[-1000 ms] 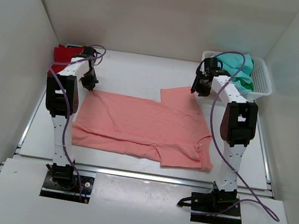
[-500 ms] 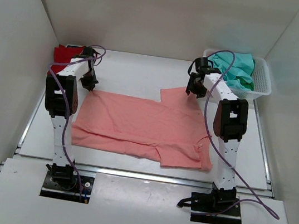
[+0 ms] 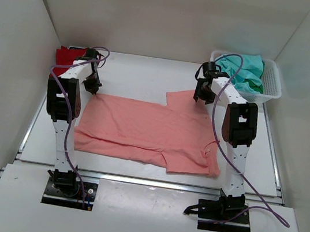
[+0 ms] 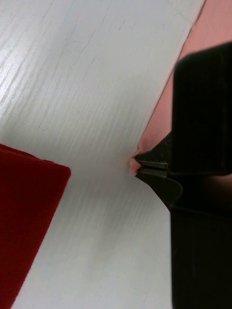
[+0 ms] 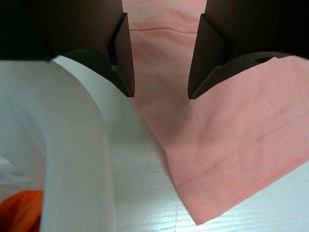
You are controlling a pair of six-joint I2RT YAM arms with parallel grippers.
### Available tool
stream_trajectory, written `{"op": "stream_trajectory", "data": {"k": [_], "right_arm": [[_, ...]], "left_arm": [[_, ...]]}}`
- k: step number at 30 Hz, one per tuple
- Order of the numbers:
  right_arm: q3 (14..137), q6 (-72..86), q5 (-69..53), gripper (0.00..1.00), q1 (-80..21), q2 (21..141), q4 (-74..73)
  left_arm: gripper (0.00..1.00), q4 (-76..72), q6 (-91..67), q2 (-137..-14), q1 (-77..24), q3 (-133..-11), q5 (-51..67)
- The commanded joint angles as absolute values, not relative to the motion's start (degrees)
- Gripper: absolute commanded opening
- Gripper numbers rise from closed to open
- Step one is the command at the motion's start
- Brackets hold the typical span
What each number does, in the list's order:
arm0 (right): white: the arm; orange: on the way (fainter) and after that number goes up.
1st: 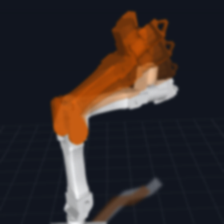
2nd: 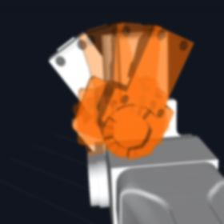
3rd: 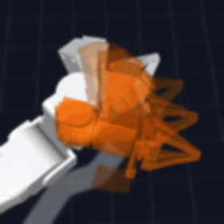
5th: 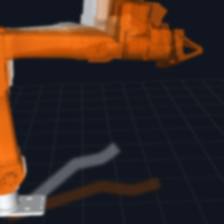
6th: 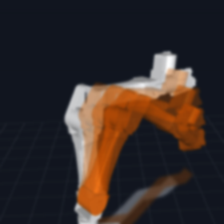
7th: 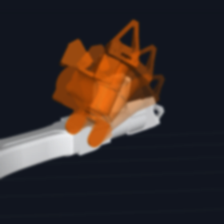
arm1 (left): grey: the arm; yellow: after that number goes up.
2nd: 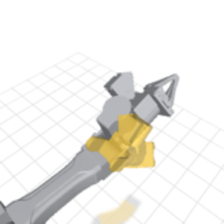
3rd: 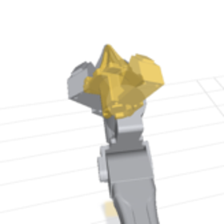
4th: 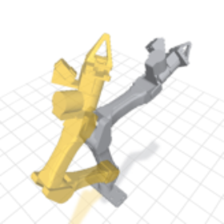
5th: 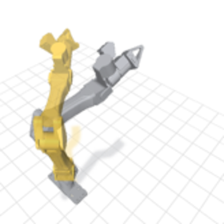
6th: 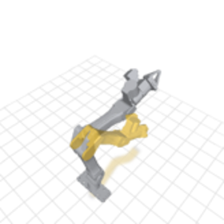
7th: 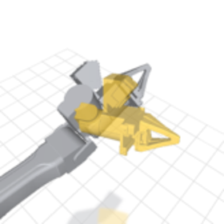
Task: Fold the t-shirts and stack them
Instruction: Grap the side of the flattened tshirt furthest away from the robot with both arms
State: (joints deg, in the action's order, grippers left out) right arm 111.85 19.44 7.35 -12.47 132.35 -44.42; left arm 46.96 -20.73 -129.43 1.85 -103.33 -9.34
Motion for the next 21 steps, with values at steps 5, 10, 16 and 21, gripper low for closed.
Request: {"op": "stream_trajectory", "data": {"k": [5, 10, 16, 21], "right_arm": [[108.72, 18.46, 5.19, 0.45, -9.67, 136.49, -44.03], [108.63, 18.11, 4.92, 0.45, -9.76, 136.84, -43.77], [110.3, 17.49, 5.53, 0.42, -10.2, 137.29, -45.96], [111.88, 15.21, 11.42, 0.43, -10.81, 135.71, -47.63]], "left_arm": [[0.02, 48.6, -20.39, -127.26, 2.02, -101.51, -7.39], [0.03, 48.61, -20.56, -126.56, 2.2, -100.81, -8.09], [0.04, 48.17, -20.92, -126.04, 2.38, -100.02, -7.74], [0.05, 48.61, -20.65, -126.04, 2.2, -100.11, -7.73]]}}
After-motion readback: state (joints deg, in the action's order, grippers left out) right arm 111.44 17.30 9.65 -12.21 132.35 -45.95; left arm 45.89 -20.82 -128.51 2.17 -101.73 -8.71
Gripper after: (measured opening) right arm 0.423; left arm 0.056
